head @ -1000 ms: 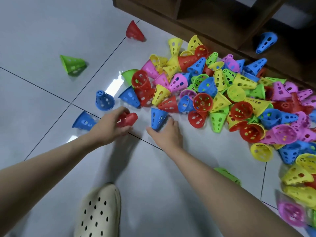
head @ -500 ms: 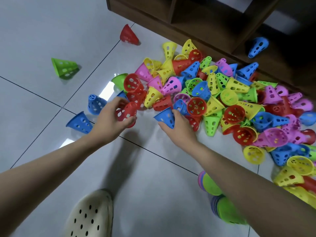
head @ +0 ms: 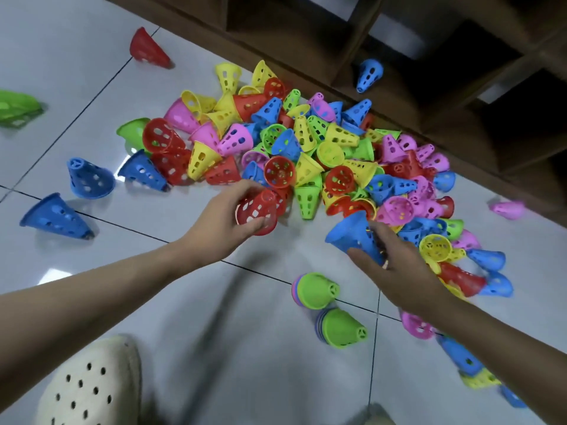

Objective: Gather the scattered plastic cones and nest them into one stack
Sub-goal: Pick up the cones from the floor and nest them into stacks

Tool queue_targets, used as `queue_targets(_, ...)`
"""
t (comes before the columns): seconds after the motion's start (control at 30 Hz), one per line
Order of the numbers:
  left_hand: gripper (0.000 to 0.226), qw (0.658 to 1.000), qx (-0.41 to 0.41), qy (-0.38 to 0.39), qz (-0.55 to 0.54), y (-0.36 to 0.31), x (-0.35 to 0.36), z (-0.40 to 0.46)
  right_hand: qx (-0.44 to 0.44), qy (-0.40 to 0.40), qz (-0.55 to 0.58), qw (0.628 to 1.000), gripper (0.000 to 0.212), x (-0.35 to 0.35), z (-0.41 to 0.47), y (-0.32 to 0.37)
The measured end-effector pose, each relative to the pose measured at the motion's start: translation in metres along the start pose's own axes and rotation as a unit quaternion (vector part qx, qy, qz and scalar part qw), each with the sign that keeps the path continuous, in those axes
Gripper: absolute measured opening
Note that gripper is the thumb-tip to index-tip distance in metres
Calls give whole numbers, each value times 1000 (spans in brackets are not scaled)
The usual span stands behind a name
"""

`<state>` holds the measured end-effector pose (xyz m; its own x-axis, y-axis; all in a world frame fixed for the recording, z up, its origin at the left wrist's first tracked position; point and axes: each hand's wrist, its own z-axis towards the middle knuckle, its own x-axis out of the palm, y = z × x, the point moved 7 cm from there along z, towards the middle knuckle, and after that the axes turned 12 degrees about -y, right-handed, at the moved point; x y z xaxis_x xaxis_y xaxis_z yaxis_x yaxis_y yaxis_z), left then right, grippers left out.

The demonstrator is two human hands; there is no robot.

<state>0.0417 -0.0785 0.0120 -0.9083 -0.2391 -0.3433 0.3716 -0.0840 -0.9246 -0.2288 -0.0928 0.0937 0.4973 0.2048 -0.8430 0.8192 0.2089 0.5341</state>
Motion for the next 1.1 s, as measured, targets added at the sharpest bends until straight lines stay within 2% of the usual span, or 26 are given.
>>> queue_targets(0.13, 42, 996, 3, 77, -34, -17, 40, -22, 9, 17, -68, 998, 38, -25, -45, -20)
queue_targets(0.27, 41, 988, 51, 144, -23, -31, 72, -43, 26, 32, -119, 992, 50, -28, -80, -53)
queue_targets(0.37, 41, 983, 54, 176, -18, -33, 93, -53, 39, 42, -140, 988, 46, -16, -92, -70)
queue_targets(0.5, 42, 981, 32, 191, -24, -33, 115, -56, 29, 99, -196, 975, 41, 9, -97, -80)
queue_targets(0.8, 43, 983, 32, 180, -34, -42, 134, -58, 54, 158, -195, 967, 32, 35, -97, -88)
queue_targets(0.9, 43, 978, 52, 201, -22, -45, 138, -62, 63, 164, -186, 967, 32, 37, -100, -93)
queue_targets(1.0, 38, 963, 77, 255, 31, -38, 151, -73, 82, 166, -165, 969, 33, 36, -103, -100)
queue_targets(1.1, 36, 951, 85, 270, 123, -19, 155, -78, 91, 153, -143, 974, 31, 31, -103, -107)
